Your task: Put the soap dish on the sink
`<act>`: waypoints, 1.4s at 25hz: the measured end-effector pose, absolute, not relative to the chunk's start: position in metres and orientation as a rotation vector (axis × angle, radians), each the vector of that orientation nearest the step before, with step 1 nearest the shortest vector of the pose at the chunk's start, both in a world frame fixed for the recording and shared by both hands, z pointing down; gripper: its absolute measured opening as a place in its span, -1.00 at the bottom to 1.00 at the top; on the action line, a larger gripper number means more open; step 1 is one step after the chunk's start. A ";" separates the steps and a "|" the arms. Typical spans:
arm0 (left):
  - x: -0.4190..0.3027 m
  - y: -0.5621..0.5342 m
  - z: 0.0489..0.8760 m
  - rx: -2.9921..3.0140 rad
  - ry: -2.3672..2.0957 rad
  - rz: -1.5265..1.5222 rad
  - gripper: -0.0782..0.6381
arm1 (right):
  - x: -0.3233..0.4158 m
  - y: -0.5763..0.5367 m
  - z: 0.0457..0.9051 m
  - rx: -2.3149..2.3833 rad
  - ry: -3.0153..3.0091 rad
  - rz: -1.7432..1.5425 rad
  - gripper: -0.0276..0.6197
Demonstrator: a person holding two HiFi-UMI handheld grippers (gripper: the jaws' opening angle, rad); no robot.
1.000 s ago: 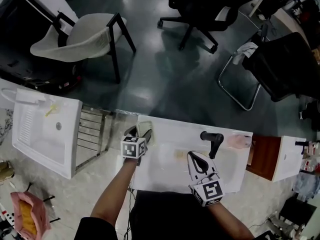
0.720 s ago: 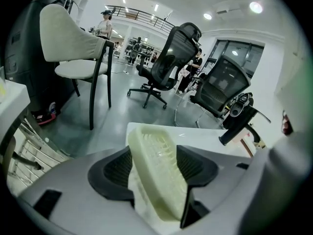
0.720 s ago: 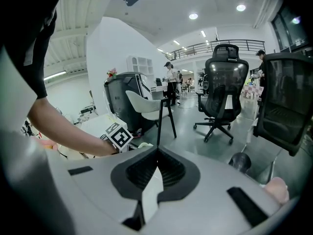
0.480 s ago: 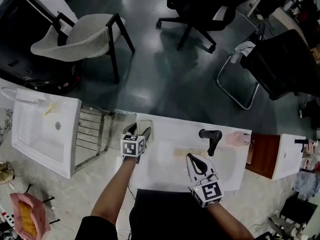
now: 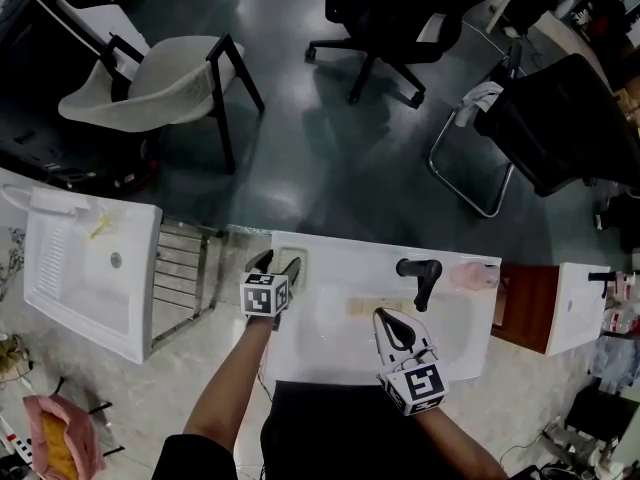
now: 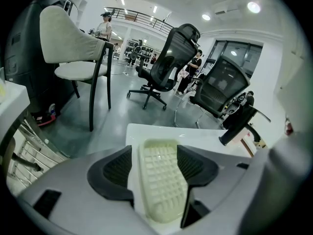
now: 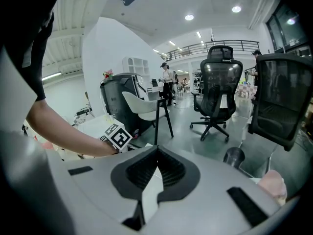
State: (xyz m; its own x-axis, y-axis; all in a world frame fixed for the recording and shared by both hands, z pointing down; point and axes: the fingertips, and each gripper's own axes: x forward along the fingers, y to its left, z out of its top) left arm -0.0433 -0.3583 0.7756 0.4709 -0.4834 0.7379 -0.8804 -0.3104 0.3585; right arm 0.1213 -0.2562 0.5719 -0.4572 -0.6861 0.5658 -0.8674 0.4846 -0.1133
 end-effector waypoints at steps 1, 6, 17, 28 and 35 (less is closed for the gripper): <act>-0.043 -0.358 0.776 1.955 -1.131 0.655 -0.04 | 0.121 -0.256 0.572 1.288 -2.286 0.548 -0.92; -0.050 -0.355 0.771 1.957 -1.130 0.614 -0.02 | 0.118 -0.256 0.568 1.304 -2.301 0.590 -0.92; -0.062 -0.337 0.731 1.981 -1.182 0.551 -0.02 | 0.131 -0.252 0.551 1.373 -2.335 0.617 -0.92; -0.042 -0.292 0.633 2.043 -1.280 0.386 -0.03 | 0.191 -0.232 0.540 1.484 -2.315 0.605 -0.92; -0.004 -0.252 0.569 2.090 -1.318 0.216 -0.20 | 0.252 -0.204 0.539 1.555 -2.290 0.603 -0.92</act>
State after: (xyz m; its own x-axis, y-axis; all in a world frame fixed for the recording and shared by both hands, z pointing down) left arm -0.0036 -0.2516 0.5688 0.4811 -0.7478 0.4576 -0.8548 -0.2841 0.4343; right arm 0.2516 -0.2039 0.5393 -0.3643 -0.8020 0.4734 -0.9311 0.3230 -0.1693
